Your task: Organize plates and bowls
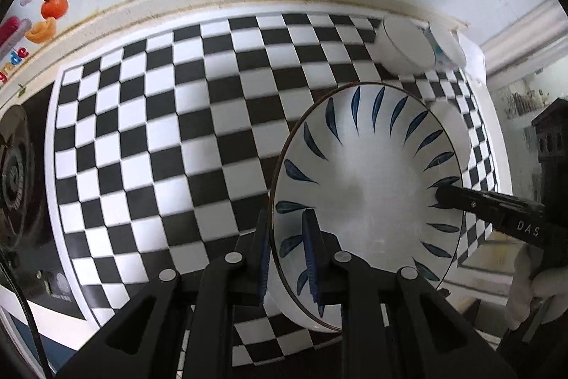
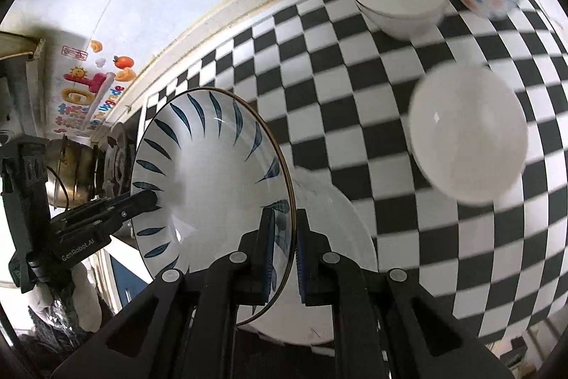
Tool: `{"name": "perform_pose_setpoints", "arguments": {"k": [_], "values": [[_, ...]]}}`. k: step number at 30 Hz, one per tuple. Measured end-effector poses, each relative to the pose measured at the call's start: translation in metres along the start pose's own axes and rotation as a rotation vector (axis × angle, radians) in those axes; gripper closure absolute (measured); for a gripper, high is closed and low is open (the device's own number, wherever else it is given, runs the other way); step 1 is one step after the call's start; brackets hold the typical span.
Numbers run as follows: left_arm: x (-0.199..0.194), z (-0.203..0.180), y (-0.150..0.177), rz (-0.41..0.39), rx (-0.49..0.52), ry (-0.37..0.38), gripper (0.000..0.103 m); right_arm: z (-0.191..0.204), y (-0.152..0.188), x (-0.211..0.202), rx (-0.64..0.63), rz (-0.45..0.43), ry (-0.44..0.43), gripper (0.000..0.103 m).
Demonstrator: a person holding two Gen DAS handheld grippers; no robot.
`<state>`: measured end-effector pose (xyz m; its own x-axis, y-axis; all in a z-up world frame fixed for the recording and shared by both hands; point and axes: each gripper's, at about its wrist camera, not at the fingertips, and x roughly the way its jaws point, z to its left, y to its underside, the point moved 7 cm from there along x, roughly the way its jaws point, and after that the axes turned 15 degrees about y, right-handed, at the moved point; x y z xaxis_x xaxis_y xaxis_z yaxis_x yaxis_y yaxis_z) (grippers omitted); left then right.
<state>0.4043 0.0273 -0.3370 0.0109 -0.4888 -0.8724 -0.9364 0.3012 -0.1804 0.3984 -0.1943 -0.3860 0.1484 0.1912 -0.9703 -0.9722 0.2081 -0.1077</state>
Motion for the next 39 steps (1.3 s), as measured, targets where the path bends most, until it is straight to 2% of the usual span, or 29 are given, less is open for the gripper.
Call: {"name": "perform_pose_setpoints", "arguments": {"k": [8,14,28,39], "values": [[0.037,-0.006,0.032,0.086,-0.003,-0.002,0.088,-0.024,0.025,0.022,0.01,0.054,0.044,0.091],[0.055,-0.001,0.041,0.128,-0.023,-0.007,0.087,-0.032,0.034,0.036,0.01,0.084,0.054,0.091],[0.081,0.007,0.055,0.191,-0.064,-0.04,0.087,-0.03,0.037,0.062,-0.035,0.146,0.095,0.091],[0.09,0.002,0.055,0.198,-0.06,-0.059,0.087,-0.034,0.04,0.069,-0.046,0.173,0.115,0.091]]}}
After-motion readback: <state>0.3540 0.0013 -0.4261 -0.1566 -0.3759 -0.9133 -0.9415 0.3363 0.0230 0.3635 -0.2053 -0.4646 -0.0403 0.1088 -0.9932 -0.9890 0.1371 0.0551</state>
